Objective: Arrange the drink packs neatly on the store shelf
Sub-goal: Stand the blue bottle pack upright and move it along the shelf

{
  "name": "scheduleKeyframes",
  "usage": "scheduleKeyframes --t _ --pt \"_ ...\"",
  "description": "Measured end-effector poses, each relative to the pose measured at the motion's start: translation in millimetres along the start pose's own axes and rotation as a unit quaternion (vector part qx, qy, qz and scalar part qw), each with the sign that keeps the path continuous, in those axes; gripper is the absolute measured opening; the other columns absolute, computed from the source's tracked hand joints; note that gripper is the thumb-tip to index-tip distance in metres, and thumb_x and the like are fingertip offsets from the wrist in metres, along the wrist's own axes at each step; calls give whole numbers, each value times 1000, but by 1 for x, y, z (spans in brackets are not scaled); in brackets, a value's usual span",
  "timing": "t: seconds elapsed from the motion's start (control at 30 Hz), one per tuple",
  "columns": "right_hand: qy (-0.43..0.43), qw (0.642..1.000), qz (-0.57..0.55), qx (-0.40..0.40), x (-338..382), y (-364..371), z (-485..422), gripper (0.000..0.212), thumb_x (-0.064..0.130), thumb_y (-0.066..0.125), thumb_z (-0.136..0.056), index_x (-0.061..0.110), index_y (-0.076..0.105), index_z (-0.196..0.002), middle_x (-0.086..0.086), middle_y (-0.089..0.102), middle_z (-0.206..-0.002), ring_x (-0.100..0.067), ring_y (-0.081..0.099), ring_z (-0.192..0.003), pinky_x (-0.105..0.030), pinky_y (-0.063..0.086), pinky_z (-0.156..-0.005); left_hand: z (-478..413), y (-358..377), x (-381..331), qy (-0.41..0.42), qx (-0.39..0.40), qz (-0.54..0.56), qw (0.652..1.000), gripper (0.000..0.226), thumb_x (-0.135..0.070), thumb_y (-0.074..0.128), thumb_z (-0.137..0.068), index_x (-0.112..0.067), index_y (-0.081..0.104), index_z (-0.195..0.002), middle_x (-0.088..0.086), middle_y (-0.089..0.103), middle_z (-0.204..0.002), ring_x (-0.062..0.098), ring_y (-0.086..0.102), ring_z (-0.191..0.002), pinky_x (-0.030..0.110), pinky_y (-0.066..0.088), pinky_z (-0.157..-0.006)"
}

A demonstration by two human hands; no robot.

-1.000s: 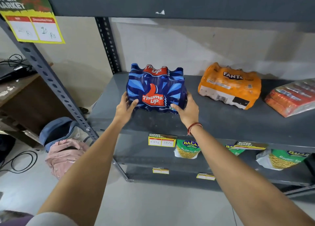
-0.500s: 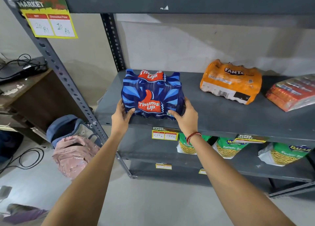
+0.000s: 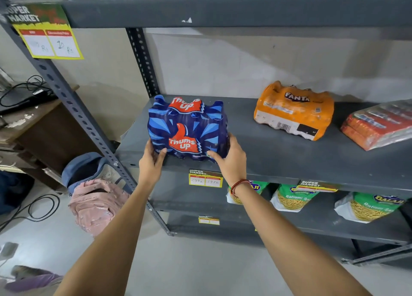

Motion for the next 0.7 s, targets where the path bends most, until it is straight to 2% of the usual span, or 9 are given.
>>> scheduleKeyframes --t 0.17,0.33,0.7 --pt "-2 997 -40 65 1 -2 -10 58 31 78 -73 10 50 -119 -8 64 -120 -22 62 -108 -30 53 -86 17 7 -3 -30 -84 25 996 63 -50 51 -88 -23 32 -141 2 48 -140 11 45 -119 26 33 -99" --pt "-11 993 -31 111 -6 -12 -17 53 29 78 -73 8 54 -115 -10 68 -116 -27 66 -102 -45 57 -84 15 11 3 -63 -93 34 993 61 -50 49 -90 -19 35 -140 9 48 -140 24 46 -125 33 33 -103" --pt "-30 991 -17 133 -9 -15 -19 54 32 74 -78 6 50 -119 -14 65 -121 -31 63 -108 -47 54 -88 25 15 -8 -76 -109 4 991 61 -49 46 -91 -18 33 -142 10 44 -144 26 44 -129 37 31 -106"
Point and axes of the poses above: each hand's wrist, its own z-axis away from the middle knuckle, its own y-axis out of the palm, x = y × z, the point moved 5 cm from there along -z, towards the middle knuckle
